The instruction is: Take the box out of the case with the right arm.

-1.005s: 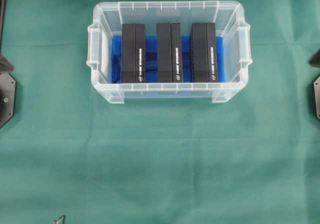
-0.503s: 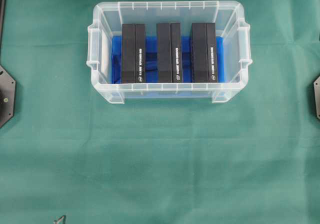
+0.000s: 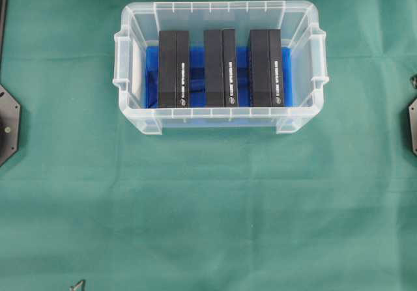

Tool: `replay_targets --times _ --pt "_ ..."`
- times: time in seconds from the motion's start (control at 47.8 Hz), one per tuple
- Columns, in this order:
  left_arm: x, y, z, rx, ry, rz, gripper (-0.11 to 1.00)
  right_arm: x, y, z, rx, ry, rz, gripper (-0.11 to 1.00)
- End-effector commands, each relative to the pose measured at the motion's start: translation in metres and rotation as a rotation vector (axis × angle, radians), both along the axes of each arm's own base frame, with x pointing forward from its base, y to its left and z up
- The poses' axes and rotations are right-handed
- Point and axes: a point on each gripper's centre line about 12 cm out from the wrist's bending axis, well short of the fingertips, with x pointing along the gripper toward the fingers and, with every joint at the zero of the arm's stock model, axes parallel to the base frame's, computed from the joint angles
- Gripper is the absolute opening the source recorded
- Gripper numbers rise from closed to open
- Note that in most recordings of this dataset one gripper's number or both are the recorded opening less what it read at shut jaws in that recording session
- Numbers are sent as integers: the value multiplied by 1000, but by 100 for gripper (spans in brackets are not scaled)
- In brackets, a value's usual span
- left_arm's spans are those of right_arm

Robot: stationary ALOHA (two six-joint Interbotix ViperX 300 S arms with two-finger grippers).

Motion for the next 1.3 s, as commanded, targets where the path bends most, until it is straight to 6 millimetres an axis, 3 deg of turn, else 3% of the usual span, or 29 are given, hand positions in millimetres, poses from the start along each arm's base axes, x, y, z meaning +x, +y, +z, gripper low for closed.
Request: replay_targets --times 0.0,0.419,0.963,1.277 --pt "2 -1 8 -5 -29 -2 0 -1 0 7 10 -21 -77 0" --pt "2 -1 8 -6 -35 -3 0 8 -3 2 9 17 -122 0" --pt "3 -1 8 -6 -33 -1 0 7 -78 -5 -58 40 -164 0" --pt "3 -1 8 -7 -33 0 0 7 -82 -9 -56 42 -169 0"
